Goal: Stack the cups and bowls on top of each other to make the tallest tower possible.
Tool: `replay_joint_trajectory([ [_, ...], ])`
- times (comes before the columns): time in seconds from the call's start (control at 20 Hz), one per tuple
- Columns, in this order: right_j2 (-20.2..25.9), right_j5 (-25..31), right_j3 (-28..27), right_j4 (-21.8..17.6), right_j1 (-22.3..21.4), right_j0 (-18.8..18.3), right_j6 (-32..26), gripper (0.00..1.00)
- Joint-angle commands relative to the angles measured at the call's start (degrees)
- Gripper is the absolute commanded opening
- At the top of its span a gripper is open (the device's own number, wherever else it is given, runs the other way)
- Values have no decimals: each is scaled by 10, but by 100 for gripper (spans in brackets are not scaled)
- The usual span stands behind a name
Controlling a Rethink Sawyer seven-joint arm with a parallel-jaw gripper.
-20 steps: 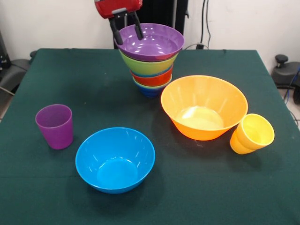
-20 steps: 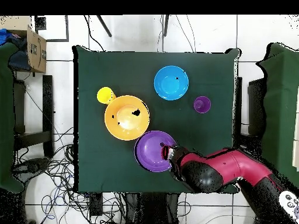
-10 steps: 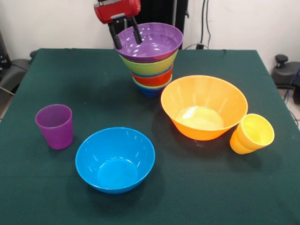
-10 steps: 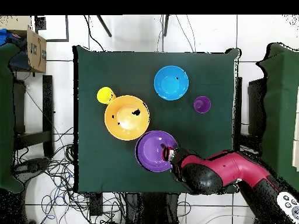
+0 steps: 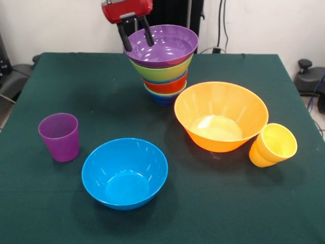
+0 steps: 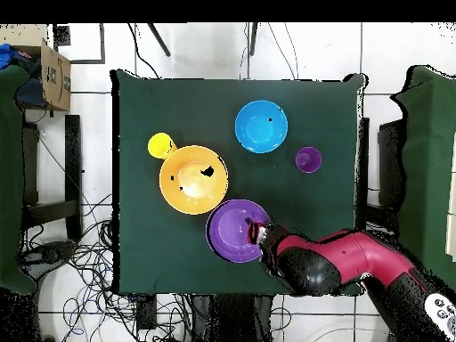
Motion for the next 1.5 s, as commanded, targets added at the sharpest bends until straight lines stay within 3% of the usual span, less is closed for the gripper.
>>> replay_joint_trajectory([
  [0.05,14,51,-7,38,-33,30,-56,100],
  [0.7,11,86,-27,95,-89,56,-73,100],
  [0.9,-7,105,-58,91,-99,74,-78,100],
  [1.5,-57,174,-188,47,-72,146,-104,100],
])
